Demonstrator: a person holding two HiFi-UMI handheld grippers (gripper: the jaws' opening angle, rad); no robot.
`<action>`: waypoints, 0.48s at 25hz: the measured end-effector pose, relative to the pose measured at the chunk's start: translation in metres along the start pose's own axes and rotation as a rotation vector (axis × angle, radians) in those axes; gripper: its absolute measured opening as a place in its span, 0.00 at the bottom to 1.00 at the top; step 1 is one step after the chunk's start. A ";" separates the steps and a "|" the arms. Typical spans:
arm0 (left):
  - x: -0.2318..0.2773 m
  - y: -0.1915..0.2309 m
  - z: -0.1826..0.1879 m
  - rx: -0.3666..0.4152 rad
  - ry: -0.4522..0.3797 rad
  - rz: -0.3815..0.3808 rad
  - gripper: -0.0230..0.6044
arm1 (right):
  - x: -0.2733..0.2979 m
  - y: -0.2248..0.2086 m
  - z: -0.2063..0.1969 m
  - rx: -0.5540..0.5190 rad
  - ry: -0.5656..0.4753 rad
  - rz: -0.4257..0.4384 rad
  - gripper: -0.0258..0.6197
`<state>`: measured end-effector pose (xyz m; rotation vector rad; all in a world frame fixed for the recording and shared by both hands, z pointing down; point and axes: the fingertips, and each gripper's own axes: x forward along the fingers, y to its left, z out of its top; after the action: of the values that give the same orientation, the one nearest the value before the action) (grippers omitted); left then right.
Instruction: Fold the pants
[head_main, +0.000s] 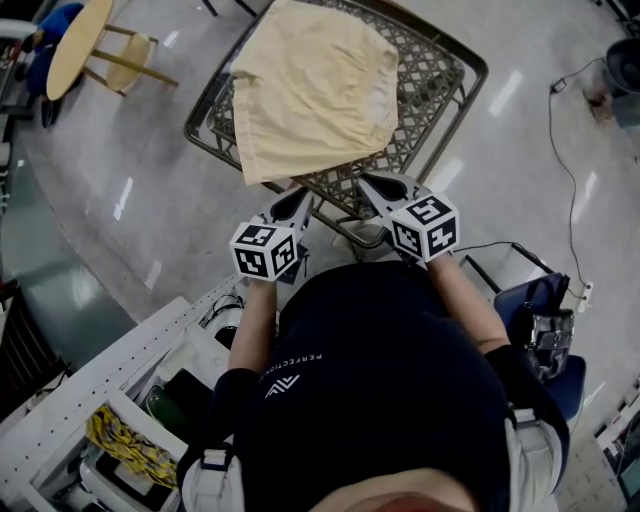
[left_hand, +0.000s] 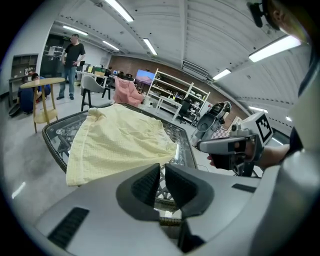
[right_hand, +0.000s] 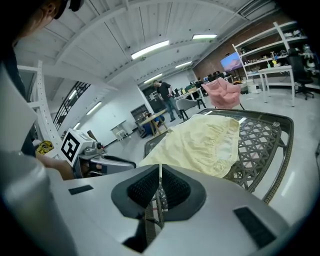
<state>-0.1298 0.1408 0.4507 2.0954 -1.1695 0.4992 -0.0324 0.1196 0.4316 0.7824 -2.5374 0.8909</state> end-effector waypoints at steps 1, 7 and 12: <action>0.003 0.000 0.001 0.001 0.002 0.002 0.07 | 0.001 -0.004 0.001 -0.002 0.001 0.001 0.10; 0.011 0.009 0.002 0.011 0.026 0.038 0.17 | 0.004 -0.022 0.002 0.003 0.012 -0.008 0.10; 0.015 0.025 0.004 0.026 0.057 0.050 0.17 | 0.013 -0.032 0.002 0.014 0.030 -0.006 0.10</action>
<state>-0.1432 0.1199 0.4661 2.0644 -1.1913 0.5961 -0.0242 0.0928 0.4513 0.7752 -2.5045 0.9120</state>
